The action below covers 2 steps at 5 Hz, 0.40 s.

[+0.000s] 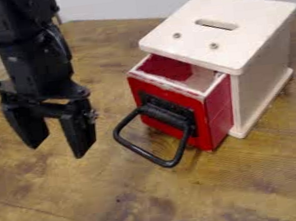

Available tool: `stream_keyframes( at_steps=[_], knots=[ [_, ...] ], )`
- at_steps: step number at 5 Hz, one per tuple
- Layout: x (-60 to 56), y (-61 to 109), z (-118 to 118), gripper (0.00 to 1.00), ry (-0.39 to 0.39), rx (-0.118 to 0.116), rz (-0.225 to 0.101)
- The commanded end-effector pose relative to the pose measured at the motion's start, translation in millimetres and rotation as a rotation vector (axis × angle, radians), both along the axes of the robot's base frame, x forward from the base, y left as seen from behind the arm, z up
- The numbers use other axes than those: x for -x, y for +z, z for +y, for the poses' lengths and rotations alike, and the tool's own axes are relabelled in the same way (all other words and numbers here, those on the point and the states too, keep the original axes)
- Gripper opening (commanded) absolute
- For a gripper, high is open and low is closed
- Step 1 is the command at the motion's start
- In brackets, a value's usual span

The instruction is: Close the drawer

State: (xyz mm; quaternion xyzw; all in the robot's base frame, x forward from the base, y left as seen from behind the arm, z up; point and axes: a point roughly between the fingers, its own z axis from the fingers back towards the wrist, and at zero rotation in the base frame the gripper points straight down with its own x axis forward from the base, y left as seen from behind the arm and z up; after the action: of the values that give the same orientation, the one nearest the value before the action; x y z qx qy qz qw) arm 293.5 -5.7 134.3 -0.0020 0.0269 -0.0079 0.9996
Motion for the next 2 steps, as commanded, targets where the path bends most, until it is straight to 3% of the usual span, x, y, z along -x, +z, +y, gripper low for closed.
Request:
stream_keyframes(
  at_steps=[1,2],
  knots=[
    [-1.1,-2.5,0.5,1.00,0.007,0.001,0.016],
    [-2.6,-4.2,0.9,1.00,0.006,0.005,0.031]
  ],
)
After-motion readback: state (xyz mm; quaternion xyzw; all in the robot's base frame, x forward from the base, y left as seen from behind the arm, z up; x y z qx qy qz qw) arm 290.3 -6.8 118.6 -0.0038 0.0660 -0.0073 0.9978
